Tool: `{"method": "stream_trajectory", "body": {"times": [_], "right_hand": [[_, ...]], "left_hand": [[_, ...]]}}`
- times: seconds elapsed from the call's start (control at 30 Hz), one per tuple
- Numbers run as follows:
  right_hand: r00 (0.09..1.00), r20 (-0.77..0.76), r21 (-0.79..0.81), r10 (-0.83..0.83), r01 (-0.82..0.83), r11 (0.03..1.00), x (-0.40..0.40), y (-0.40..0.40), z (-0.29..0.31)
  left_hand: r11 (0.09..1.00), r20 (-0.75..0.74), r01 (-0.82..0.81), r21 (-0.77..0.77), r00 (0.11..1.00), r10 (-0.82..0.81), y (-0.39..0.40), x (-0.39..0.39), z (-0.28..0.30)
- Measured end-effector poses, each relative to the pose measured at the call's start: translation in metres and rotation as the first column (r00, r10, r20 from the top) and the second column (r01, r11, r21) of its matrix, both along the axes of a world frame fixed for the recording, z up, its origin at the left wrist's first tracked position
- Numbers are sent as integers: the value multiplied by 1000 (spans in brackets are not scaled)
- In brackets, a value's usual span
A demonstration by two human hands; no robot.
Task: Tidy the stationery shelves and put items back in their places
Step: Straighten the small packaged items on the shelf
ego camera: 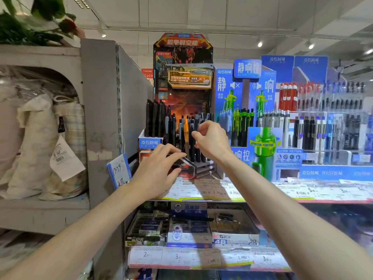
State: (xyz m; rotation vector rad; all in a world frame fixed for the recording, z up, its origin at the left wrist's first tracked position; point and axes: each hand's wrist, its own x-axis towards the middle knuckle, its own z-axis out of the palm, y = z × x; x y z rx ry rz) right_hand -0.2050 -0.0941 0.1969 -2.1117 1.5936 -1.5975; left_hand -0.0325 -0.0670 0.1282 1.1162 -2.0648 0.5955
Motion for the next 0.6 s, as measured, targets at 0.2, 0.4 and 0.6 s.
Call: {"method": "stream_trajectory", "body": {"times": [0.2, 0.4, 0.6], "right_hand": [[998, -35, 21, -56, 57, 998, 3, -1, 3], [992, -103, 71, -73, 81, 994, 5, 4, -1], [991, -95, 98, -98, 107, 989, 7, 2, -8]], "left_hand": [[999, -37, 34, -1, 999, -34, -3, 1, -4], [999, -51, 39, 2, 998, -39, -5, 2, -5], [999, -56, 46, 5, 997, -46, -5, 3, -5]]}}
